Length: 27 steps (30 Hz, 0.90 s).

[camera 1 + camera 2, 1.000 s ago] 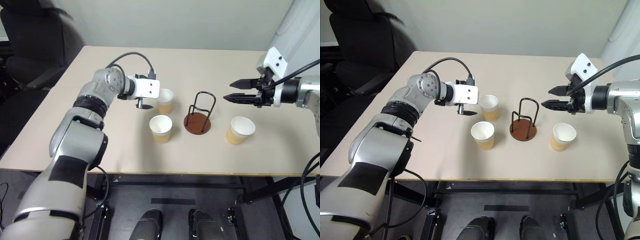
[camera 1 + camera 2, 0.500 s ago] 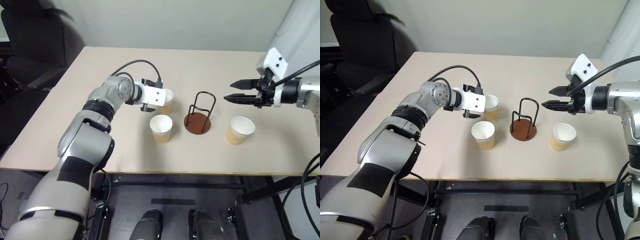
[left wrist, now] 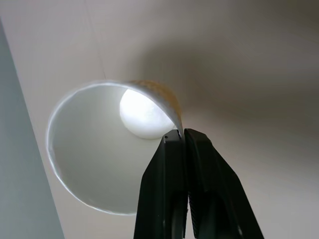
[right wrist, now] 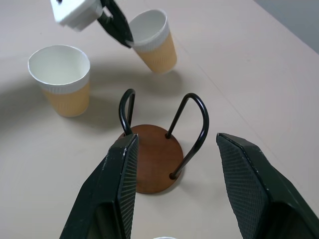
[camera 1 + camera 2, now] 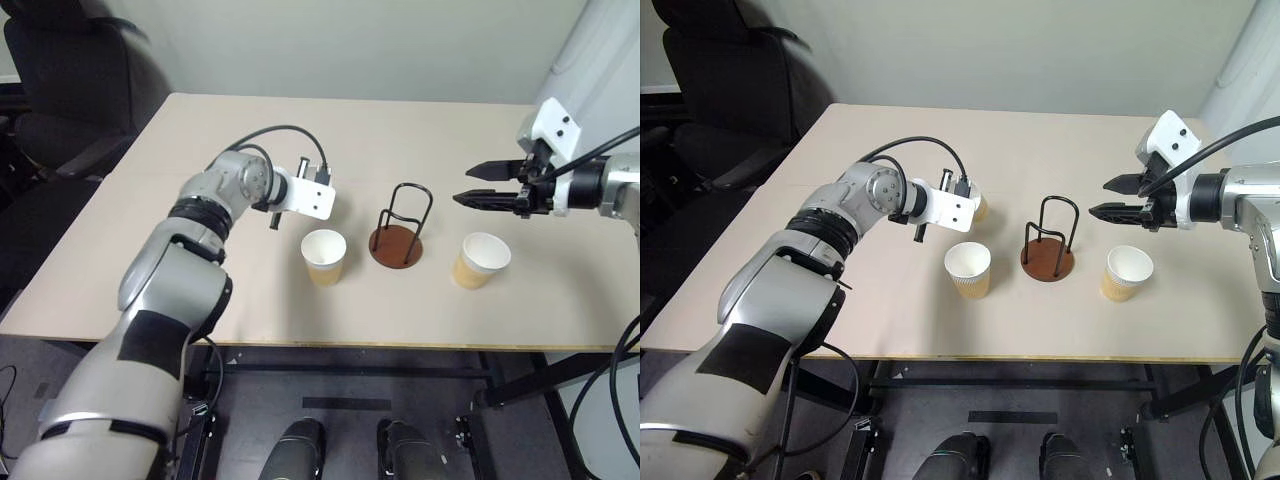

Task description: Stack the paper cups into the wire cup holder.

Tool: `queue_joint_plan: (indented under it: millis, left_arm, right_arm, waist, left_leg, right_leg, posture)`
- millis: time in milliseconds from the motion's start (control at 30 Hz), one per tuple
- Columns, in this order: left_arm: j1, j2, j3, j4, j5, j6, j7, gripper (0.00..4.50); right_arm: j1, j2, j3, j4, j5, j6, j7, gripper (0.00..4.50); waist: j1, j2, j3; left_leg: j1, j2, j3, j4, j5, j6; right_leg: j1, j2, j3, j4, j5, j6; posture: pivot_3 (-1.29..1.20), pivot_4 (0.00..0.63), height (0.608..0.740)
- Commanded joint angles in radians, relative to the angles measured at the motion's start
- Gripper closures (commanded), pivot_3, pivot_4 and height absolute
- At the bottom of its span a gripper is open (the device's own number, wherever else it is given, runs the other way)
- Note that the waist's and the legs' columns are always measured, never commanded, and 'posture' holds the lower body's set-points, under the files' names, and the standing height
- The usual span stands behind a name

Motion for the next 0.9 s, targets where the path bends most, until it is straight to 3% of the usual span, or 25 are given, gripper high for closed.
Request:
queue_joint_plan:
  millis: [33,400,900]
  left_arm:
    - [-0.049,0.028,0.012,-0.004,-0.012,-0.016,-0.089,4.45]
    - [-0.174,0.009,0.193,-0.017,-0.235,0.128,-0.580,4.45]
    - [-0.452,-0.101,0.243,-0.003,-0.263,0.253,-0.637,4.45]
  right_arm:
    - [0.002,-0.046,0.008,0.004,-0.009,-0.038,0.046,2.02]
    - [-0.010,-0.106,0.069,0.102,-0.073,-0.171,0.164,2.02]
    - [-0.083,-0.120,0.092,0.189,-0.135,-0.219,0.233,2.02]
  waist:
    - [0.000,0.000,0.000]
    - [0.005,0.000,0.000]
    - [0.002,-0.001,0.001]
  left_leg:
    - [0.000,0.000,-0.001,0.000,0.000,0.000]
    - [-0.004,0.000,0.000,0.002,-0.002,0.003]
    - [-0.011,0.000,0.003,0.002,-0.006,0.008]
  right_leg:
    - [0.000,-0.001,0.001,0.000,0.000,0.000]
    - [-0.001,-0.001,0.001,-0.001,0.000,-0.001]
    - [-0.007,-0.003,0.001,-0.003,0.000,0.007]
  posture:
    - [0.00,0.150,0.740]
    - [0.00,0.150,0.740]
    - [0.00,0.150,0.740]
